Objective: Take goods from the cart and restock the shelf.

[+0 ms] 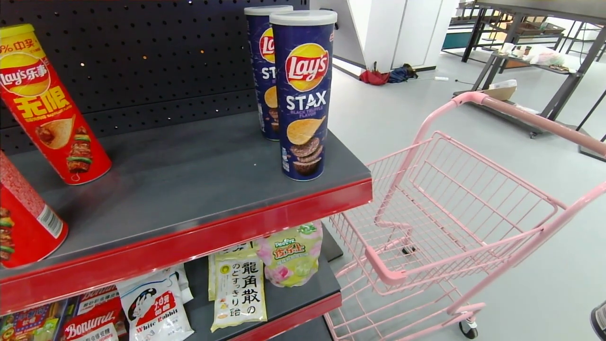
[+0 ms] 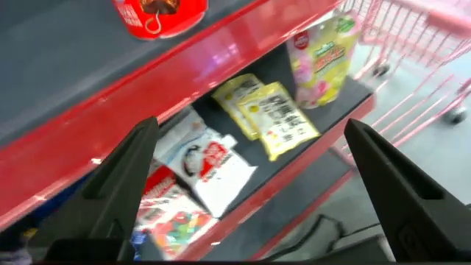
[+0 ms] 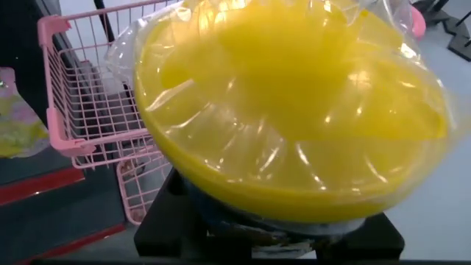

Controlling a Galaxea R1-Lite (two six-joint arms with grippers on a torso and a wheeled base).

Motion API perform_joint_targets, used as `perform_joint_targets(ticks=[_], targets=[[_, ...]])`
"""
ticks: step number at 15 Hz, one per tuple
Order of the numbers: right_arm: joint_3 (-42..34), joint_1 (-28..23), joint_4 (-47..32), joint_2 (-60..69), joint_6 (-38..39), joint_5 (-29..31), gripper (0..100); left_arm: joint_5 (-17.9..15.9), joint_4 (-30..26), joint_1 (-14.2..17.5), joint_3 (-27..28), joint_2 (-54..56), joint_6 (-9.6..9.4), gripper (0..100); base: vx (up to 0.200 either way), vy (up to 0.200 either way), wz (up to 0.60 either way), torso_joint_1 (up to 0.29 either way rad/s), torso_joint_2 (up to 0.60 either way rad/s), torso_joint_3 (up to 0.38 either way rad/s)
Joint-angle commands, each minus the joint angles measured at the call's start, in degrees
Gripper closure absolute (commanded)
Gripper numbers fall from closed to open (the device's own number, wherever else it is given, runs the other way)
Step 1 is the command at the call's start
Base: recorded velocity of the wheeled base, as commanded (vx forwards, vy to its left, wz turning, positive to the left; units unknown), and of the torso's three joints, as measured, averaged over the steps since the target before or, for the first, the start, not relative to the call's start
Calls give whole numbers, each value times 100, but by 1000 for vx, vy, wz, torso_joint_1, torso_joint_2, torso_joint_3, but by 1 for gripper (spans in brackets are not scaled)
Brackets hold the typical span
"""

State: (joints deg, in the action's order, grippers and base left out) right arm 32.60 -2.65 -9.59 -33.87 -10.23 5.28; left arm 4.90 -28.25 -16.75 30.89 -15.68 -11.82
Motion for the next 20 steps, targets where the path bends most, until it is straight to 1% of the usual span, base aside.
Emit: perform_joint_targets(ticks=[1, 5, 8, 11, 16, 20], targets=[[-184, 1, 10, 196, -6, -1, 100, 125, 12, 14, 31, -85, -110, 0, 0, 0, 0, 0, 0, 0], [-368, 1, 1, 302, -14, -1, 100, 160, 12, 14, 31, 38, -136, 0, 0, 0, 0, 0, 0, 0], [-403, 10, 10, 302, -23, -1, 100, 160, 21, 5, 40, 47, -136, 0, 200, 0, 0, -2, 2, 4], [-403, 10, 10, 302, -23, -1, 100, 116, 21, -4, 31, 118, -145, 0, 0, 0, 0, 0, 0, 0], [-438, 10, 28, 302, -41, -1, 100, 160, 12, -4, 5, 205, -145, 0, 0, 0, 0, 0, 0, 0], [-438, 10, 19, 302, -41, -1, 100, 160, 12, -4, -4, 197, -153, 0, -200, 0, 0, 8, 0, 1]])
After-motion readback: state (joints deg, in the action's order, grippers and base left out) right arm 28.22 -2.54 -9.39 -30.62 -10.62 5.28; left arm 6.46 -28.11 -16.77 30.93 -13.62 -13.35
